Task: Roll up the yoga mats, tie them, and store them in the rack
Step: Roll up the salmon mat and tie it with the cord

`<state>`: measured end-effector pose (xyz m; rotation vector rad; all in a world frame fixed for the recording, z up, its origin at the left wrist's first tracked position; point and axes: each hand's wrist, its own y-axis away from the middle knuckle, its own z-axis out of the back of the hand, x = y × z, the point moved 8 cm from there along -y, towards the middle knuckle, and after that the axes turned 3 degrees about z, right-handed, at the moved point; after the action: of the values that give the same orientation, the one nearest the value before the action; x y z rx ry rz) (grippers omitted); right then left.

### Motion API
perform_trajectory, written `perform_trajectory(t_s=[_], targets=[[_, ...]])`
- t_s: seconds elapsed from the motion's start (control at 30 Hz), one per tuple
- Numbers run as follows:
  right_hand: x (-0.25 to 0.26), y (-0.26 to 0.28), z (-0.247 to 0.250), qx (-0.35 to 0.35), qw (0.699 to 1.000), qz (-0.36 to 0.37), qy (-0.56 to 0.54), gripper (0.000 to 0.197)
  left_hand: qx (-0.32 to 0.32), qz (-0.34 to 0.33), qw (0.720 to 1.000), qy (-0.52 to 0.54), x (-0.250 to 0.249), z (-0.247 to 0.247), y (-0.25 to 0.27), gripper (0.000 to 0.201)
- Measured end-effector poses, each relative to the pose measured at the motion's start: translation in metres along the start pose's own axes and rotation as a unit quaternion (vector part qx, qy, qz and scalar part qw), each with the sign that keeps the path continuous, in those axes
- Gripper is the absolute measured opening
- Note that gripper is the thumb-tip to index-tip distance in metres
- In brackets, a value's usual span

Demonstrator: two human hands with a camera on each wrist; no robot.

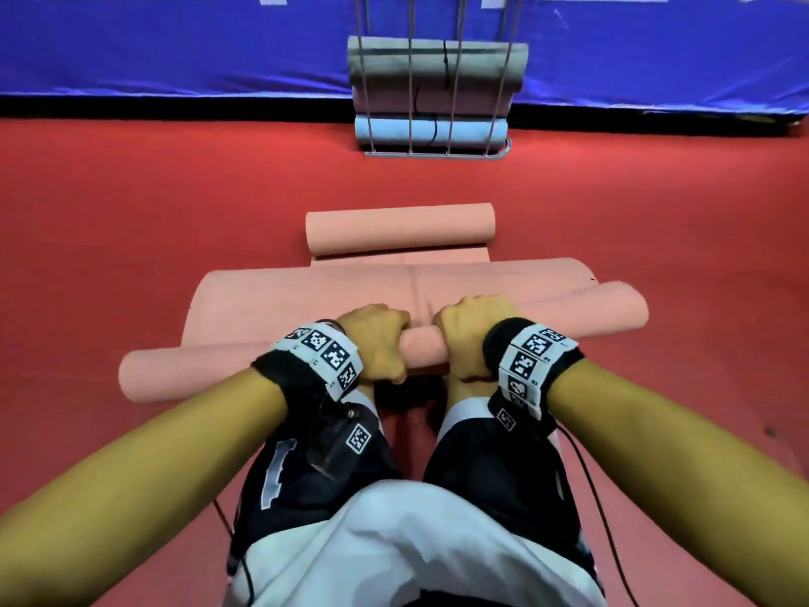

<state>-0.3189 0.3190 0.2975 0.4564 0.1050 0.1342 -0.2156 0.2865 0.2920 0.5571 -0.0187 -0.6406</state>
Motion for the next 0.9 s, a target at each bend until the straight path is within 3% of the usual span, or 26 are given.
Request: perform_trajectory(t_s=[0.1, 0.17, 0.3, 0.47, 0.57, 0.63, 0.7, 0.77, 0.9], targets=[[-0.002, -0.004, -0.002, 0.021, 1.000, -0.002, -0.004, 0.042, -0.091, 0.010, 0.988, -0.125, -0.008, -0.010, 0.009, 0.067], [-0.001, -0.007, -0.003, 0.046, 0.999, 0.000, -0.012, 0.037, -0.104, 0.006, 0.984, -0.142, -0.011, -0.014, 0.012, 0.065], [-0.004, -0.010, 0.000, 0.060, 0.997, -0.015, -0.040, 0.036, -0.054, 0.000, 0.995, -0.087, -0.006, -0.002, -0.005, 0.052], [-0.016, -0.010, 0.009, -0.007, 0.994, -0.042, -0.099, 0.050, 0.012, -0.003, 1.000, -0.009, 0.006, -0.002, -0.021, 0.044], [-0.024, -0.007, 0.009, -0.045, 0.995, -0.080, -0.042, 0.068, 0.082, -0.002, 0.991, 0.106, 0.013, -0.002, -0.029, 0.033], [-0.024, -0.010, 0.006, -0.039, 0.996, -0.085, -0.011, 0.062, 0.100, -0.005, 0.985, 0.139, 0.012, -0.002, -0.030, 0.034], [-0.022, -0.016, 0.007, -0.022, 0.997, -0.071, -0.003, 0.050, 0.072, 0.000, 0.992, 0.107, 0.014, -0.001, -0.030, 0.039], [-0.020, -0.020, 0.012, -0.018, 0.998, -0.057, -0.001, 0.043, -0.009, 0.009, 0.998, 0.060, 0.016, 0.004, -0.027, 0.042], [-0.021, -0.025, 0.010, -0.001, 0.998, -0.063, -0.016, 0.047, -0.134, 0.006, 0.985, -0.106, 0.006, 0.005, -0.013, 0.068]])
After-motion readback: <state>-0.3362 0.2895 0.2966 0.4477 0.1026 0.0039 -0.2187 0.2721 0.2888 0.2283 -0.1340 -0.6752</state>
